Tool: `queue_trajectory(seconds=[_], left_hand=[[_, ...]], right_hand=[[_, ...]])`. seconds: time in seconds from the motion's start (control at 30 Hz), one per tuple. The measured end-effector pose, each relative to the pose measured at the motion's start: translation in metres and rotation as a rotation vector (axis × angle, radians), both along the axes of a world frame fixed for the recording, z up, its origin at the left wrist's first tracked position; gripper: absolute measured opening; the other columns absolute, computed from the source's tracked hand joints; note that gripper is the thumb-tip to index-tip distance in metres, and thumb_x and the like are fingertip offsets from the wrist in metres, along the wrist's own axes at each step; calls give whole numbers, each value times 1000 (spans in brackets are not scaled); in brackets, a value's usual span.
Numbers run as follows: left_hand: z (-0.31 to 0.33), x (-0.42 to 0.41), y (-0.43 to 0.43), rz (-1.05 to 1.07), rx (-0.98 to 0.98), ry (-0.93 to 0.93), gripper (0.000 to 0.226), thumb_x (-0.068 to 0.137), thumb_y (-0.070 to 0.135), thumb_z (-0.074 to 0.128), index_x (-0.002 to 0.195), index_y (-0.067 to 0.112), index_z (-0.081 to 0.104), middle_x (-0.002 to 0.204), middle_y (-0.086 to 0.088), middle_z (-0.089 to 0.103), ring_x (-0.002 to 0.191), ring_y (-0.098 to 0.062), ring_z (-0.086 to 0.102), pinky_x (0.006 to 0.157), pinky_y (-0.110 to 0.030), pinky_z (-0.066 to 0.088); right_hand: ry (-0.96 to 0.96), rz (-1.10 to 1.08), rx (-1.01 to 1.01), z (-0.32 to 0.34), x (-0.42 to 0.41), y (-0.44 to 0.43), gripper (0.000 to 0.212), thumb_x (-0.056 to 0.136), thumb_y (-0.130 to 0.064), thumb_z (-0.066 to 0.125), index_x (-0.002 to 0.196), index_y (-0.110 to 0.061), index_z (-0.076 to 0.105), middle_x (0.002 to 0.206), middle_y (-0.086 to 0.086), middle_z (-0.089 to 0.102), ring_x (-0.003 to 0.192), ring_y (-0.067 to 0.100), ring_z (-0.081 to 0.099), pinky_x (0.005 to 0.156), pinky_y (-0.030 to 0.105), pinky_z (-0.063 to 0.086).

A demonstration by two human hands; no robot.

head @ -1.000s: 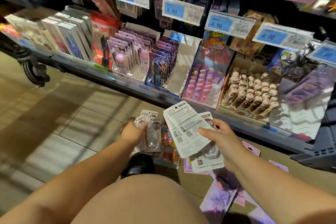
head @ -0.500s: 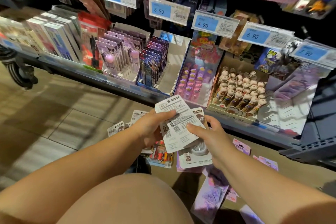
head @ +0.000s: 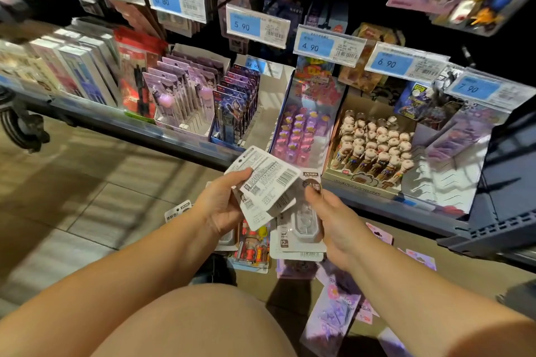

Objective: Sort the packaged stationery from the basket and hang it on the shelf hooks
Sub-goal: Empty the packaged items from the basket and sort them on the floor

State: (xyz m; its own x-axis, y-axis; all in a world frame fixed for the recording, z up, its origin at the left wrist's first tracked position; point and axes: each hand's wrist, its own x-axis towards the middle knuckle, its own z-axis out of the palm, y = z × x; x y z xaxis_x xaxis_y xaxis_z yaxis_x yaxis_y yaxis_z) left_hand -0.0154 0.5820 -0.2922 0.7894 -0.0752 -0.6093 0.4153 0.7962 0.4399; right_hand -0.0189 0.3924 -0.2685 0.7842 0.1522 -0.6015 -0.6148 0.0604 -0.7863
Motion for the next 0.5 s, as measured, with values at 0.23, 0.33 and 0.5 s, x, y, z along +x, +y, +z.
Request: queue_trajectory(seconds=[0.23, 0.33, 0.5], left_hand=[[4, 10, 13, 239, 192, -139, 20, 93, -2, 53, 109, 8, 60, 84, -9, 76, 72, -20, 74, 61, -41, 62], [7, 12, 13, 233, 364, -301, 37, 84, -2, 61, 119, 9, 58, 109, -13, 71, 94, -26, 70, 81, -43, 57], [18, 14, 4, 316, 592, -304, 36, 86, -7, 63, 111, 18, 54, 111, -7, 69, 107, -24, 66, 94, -43, 52]], right_hand=[[23, -106, 113, 9, 5, -4, 21, 95, -9, 54, 115, -15, 58, 102, 10, 72, 87, 26, 69, 76, 43, 57], [29, -147, 140, 13, 7, -3, 26, 97, -7, 51, 122, -13, 56, 115, 13, 69, 103, 31, 65, 92, 49, 51], [45, -189, 180, 17, 8, 0, 18, 97, -10, 52, 112, -19, 58, 98, 8, 71, 84, 24, 68, 67, 39, 55]])
